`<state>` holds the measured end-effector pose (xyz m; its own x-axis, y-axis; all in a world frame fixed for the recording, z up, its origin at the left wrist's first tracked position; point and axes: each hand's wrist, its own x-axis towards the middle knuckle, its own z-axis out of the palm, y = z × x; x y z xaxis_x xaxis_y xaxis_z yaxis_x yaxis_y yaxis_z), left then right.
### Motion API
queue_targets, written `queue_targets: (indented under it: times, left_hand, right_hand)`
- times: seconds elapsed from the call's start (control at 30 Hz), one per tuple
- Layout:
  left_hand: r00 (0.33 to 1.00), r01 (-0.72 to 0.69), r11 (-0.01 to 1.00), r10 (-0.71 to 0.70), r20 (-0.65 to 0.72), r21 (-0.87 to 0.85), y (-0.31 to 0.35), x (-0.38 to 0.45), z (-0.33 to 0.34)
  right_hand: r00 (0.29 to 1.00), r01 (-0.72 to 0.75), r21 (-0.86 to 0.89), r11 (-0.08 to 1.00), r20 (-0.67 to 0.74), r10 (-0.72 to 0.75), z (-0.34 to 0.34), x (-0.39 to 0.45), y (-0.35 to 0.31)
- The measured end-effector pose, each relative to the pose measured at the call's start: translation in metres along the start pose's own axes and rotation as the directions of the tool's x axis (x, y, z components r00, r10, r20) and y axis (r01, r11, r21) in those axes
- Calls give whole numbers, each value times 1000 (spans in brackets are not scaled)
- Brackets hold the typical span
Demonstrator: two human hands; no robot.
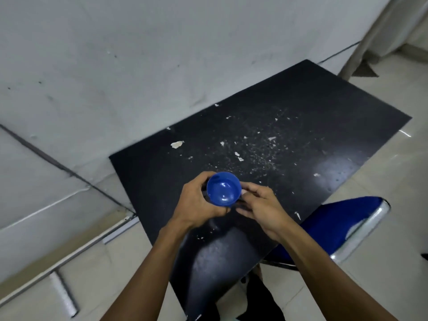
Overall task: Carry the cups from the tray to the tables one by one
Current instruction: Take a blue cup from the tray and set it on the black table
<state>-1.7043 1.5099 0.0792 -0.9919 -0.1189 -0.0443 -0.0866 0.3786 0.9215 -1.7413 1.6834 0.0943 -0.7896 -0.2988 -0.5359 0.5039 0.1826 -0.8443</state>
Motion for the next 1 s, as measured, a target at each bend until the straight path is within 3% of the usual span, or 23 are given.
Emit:
queue_targets:
  times: [0.4, 1.0]
  left_hand:
    - [940, 259, 965, -262, -218, -43, -29, 26, 40]
    - [855, 425, 900, -433, -283, -95, -56, 53, 90]
  right_hand:
    - [961, -81, -180, 980, 248, 125, -28, 89, 0]
    - [901, -81, -332, 940, 379, 211, -59, 148, 10]
